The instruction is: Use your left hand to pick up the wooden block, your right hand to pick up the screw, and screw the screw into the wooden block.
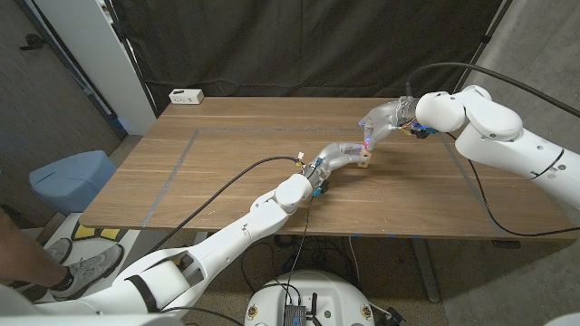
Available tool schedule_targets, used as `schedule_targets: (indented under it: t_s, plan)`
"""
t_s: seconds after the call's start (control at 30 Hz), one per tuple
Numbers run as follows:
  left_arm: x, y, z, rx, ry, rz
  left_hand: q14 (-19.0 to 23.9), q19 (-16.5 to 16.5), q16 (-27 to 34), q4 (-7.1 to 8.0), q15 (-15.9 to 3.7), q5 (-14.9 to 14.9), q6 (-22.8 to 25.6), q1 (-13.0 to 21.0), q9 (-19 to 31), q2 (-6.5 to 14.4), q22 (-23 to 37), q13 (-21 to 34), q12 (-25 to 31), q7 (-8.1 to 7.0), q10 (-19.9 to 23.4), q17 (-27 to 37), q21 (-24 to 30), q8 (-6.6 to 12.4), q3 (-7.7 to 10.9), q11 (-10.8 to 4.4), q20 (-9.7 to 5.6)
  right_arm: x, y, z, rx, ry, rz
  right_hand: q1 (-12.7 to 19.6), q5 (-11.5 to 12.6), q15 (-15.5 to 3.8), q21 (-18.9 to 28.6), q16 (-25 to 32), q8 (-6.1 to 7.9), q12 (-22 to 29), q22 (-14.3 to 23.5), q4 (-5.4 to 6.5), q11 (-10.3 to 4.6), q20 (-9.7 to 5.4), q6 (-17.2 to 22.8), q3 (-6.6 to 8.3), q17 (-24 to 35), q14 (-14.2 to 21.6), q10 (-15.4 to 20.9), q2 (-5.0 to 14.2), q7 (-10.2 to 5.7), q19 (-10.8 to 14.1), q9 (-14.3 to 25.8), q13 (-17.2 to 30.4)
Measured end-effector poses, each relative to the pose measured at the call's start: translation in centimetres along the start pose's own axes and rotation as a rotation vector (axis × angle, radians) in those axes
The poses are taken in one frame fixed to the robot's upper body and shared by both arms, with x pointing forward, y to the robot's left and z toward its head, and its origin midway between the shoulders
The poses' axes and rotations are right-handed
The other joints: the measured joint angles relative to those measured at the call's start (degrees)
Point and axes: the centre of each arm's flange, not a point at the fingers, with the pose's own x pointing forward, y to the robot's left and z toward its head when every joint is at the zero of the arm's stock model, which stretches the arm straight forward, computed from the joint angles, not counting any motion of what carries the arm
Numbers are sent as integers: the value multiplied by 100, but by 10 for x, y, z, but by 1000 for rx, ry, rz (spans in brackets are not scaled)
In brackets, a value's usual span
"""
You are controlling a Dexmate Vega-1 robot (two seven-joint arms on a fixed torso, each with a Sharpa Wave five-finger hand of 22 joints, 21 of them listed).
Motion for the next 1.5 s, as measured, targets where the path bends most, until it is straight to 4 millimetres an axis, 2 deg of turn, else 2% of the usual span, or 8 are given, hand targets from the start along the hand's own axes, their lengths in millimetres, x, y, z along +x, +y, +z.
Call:
schedule_targets:
  t_s: [0.27,0.53,1.3,1.5]
  plan:
    - [0,-1,0,1,-1,1,0,0,0,3,0,-1,-1,0,0,0,0,4,-2,1,0,0,0,0,3,0,0,-2,1,0,3,6,-5,-46,0,31,24,9,88,41,0,57,-12,-20,101,36,14,31,113,46,1,21,34,0]
    - [-1,-1,0,1,0,3,31,0,0,4,-30,-2,-1,-7,-2,-7,0,3,-5,1,0,0,0,0,5,0,0,-3,3,-1,6,11,-10,-239,-22,20,24,17,186,66,0,165,9,-42,278,-27,26,104,257,110,31,42,64,1]
    - [-2,-1,-1,2,5,6,31,0,0,2,-30,19,-11,-7,0,-7,0,-1,2,11,4,0,0,0,48,-21,0,1,6,1,13,18,-26,-552,-23,11,23,102,404,108,13,253,50,-132,991,-114,10,379,726,203,195,236,-54,1]
    - [-2,-1,-1,4,5,7,31,0,0,4,-30,18,-12,-7,0,-7,0,3,2,12,3,0,0,0,50,-21,0,3,8,2,15,17,-28,-663,-23,22,23,108,457,109,12,301,57,-143,1198,-161,10,433,862,228,196,288,-87,1]
